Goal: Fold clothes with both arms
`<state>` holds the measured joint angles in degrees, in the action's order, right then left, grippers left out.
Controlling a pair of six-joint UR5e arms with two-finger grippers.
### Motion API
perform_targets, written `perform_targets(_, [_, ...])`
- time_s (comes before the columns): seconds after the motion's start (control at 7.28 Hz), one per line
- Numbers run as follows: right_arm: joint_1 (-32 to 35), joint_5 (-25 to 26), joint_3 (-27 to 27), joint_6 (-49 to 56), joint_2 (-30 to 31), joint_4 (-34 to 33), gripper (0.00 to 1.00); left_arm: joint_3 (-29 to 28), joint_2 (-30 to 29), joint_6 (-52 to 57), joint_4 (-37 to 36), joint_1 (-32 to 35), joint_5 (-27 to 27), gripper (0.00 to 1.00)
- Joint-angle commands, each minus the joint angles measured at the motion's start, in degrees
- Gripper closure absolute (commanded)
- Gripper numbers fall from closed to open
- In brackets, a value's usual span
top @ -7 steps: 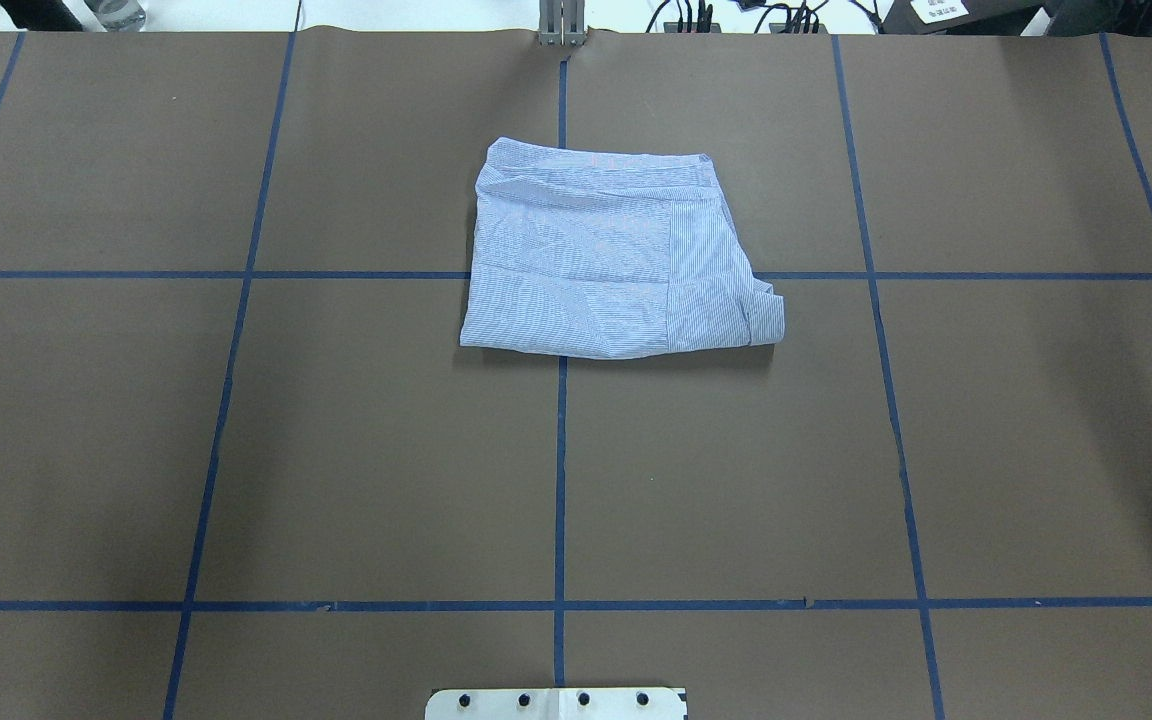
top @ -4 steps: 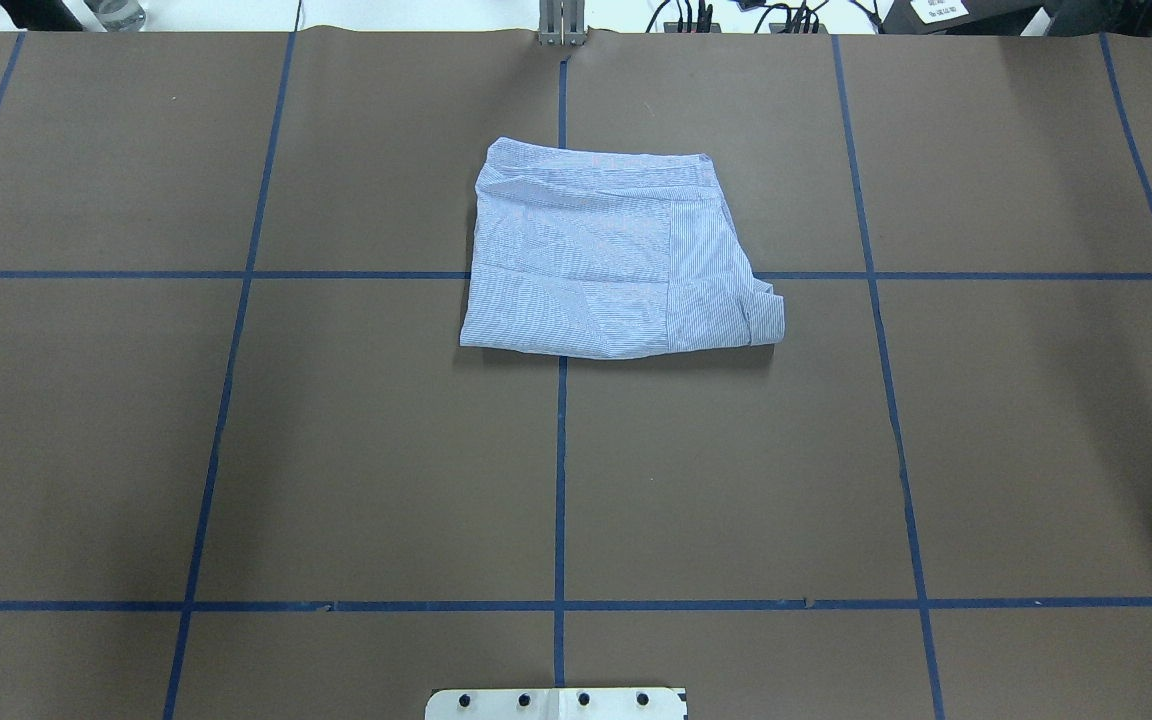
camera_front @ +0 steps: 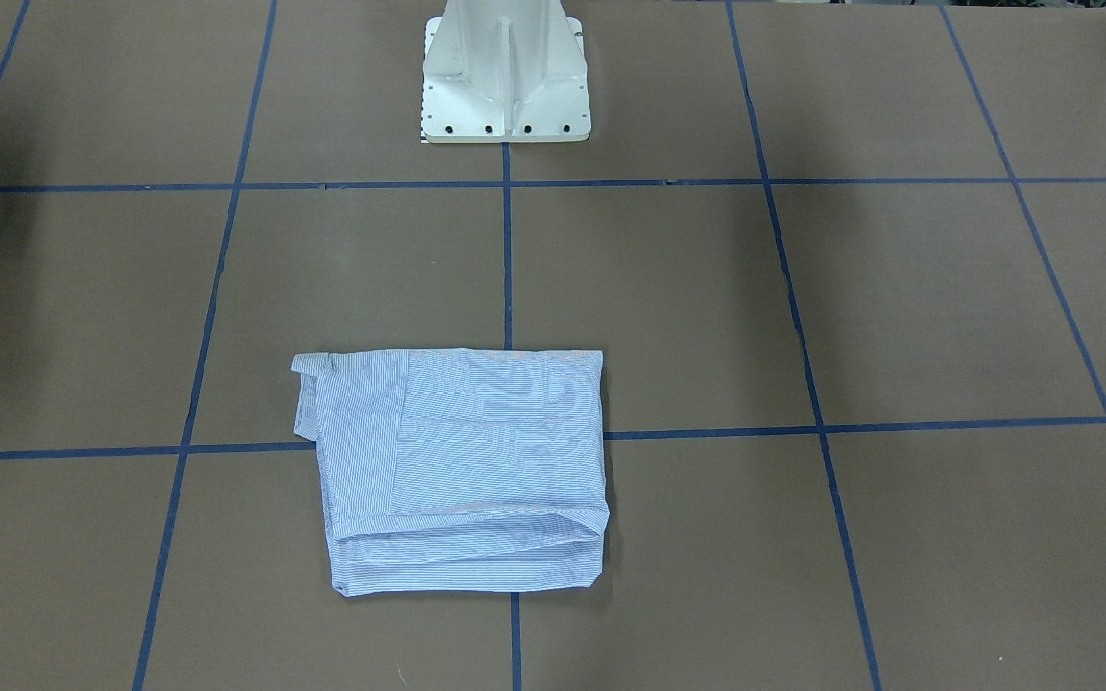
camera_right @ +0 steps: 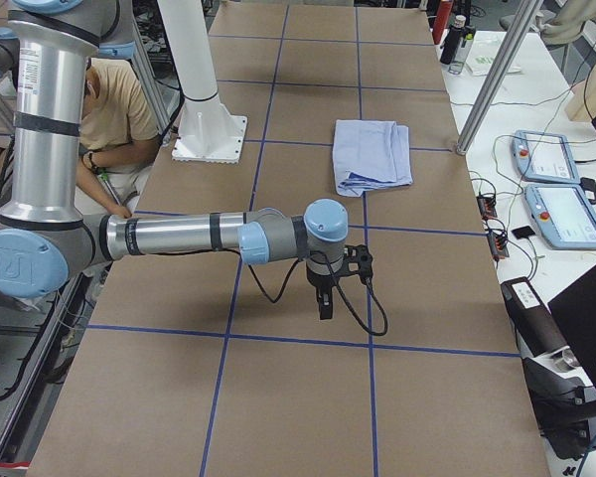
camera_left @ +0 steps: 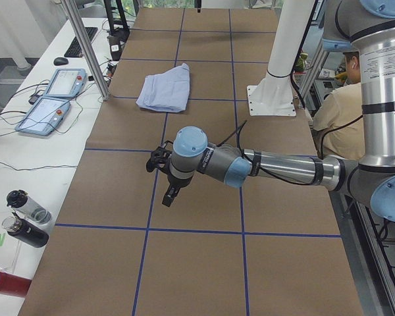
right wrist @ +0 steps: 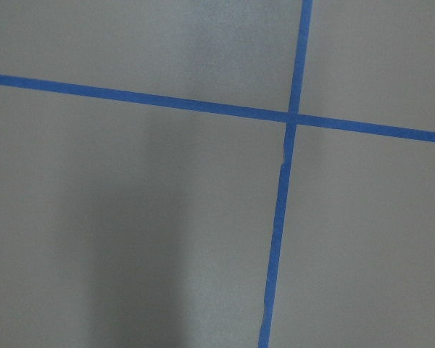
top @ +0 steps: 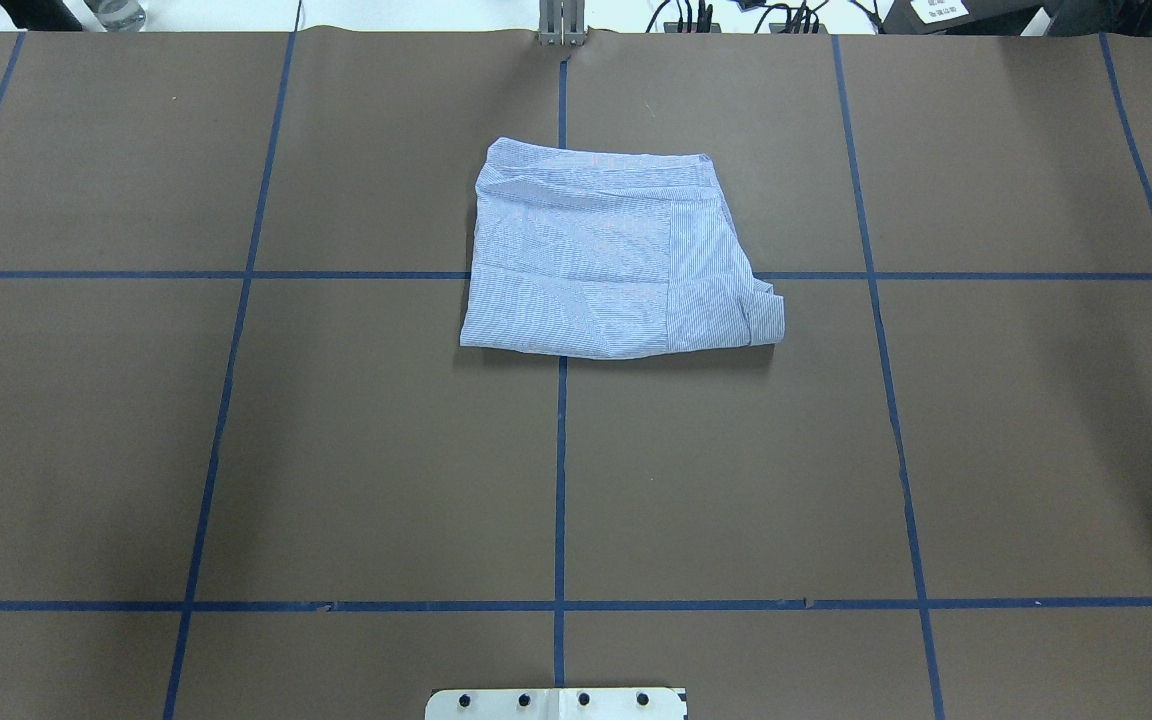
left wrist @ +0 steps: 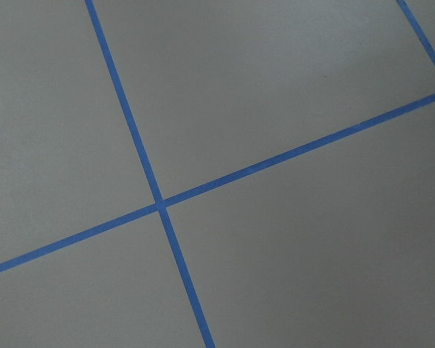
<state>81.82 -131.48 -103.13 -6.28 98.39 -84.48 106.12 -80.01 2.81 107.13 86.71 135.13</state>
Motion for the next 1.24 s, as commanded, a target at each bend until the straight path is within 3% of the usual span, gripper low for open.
perform_targets(0.0, [0.00,-0.44,-0.13,-0.13,-0.13,0.19,0.00,-0.39,-0.15,0.09,-0.07,0.04,0.14,0.00])
perform_targets(1.1, [0.00,-0.18,0.39,0.04,-0.04,0.19,0.00,-0.30,-0.06,0.00,0.36,-0.04,0.05,0.00])
